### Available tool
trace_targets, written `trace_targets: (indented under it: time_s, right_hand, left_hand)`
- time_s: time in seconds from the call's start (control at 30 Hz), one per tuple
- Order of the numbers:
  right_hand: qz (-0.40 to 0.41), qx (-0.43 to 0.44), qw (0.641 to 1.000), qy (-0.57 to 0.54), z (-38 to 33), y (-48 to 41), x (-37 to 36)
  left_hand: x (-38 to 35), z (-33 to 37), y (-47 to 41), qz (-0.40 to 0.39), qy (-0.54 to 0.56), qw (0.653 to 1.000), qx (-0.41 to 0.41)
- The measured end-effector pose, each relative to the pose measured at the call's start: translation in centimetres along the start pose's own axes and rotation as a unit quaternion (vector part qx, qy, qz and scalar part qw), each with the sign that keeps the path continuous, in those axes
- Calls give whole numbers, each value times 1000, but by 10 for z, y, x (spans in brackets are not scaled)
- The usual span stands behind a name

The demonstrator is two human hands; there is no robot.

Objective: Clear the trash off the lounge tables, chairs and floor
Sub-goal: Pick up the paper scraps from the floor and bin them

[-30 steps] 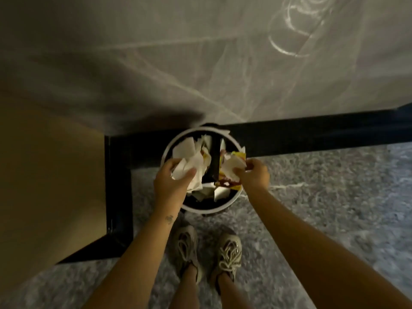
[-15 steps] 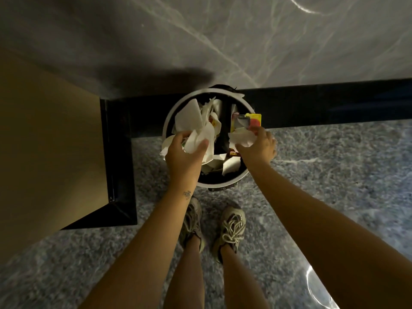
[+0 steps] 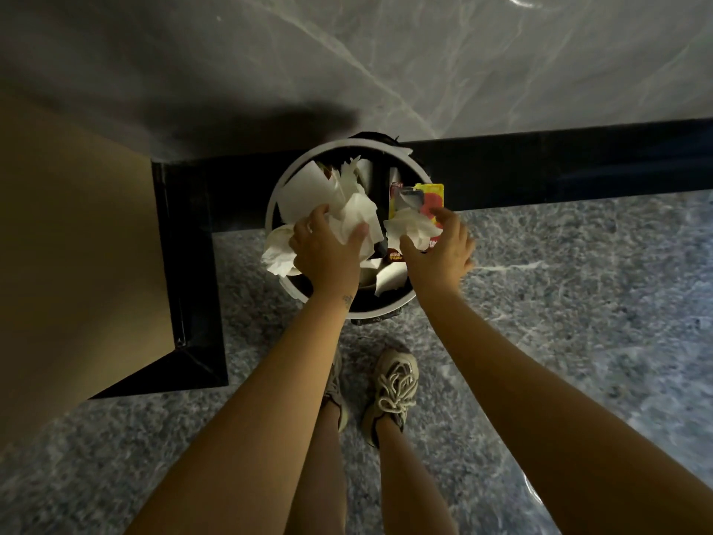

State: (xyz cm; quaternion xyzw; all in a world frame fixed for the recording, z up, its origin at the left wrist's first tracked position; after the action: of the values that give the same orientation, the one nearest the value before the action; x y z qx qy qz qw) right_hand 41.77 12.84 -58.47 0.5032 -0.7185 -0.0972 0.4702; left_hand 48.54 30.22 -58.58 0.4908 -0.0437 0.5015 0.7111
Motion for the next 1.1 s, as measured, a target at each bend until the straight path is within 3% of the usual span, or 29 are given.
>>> trace_targets:
  time_s: [0.13, 0.2, 0.3, 0.37, 0.47, 0.53, 0.63, 1.1]
  right_hand:
    - [-3, 31, 999, 13, -6, 7, -3]
    - [-7, 115, 992, 42, -24, 14, -5]
    - [-78, 262, 946, 173, -54, 24, -28]
    - [-132, 294, 907, 271, -59, 25, -48]
    - [-173, 284, 868, 368, -50, 17, -66]
    - [-180, 275, 858, 396, -44, 13, -71]
    - [-178, 263, 860, 399, -36, 10, -77]
    - [-176, 229, 857, 426, -12, -1, -101]
  left_hand:
    - [4, 7, -1, 8, -56, 998, -8]
    - [4, 10, -2, 3, -57, 998, -40]
    - [-5, 7, 2, -23, -108, 992, -65]
    - [-10, -1, 3, -27, -168, 984, -54]
    - [-11, -12, -1, -19, -246, 968, -43]
    - [-14, -17, -4, -33, -231, 971, -46]
    - [-20, -19, -9, -44, -196, 978, -56]
    - [-34, -32, -23, -24, -312, 947, -70]
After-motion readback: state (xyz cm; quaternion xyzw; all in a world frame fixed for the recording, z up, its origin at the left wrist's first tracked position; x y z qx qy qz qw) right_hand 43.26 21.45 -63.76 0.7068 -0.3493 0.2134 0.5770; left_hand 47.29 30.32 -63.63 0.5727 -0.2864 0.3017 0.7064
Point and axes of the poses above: each hand's wrist, its own y-axis away from the middle knuckle, its own x-axis out of the back of the hand, z = x × y, the point moved 8 cm from there along -y, towards the middle knuckle, and after that the axes turned 15 degrees about -z, right-handed, at the moved point
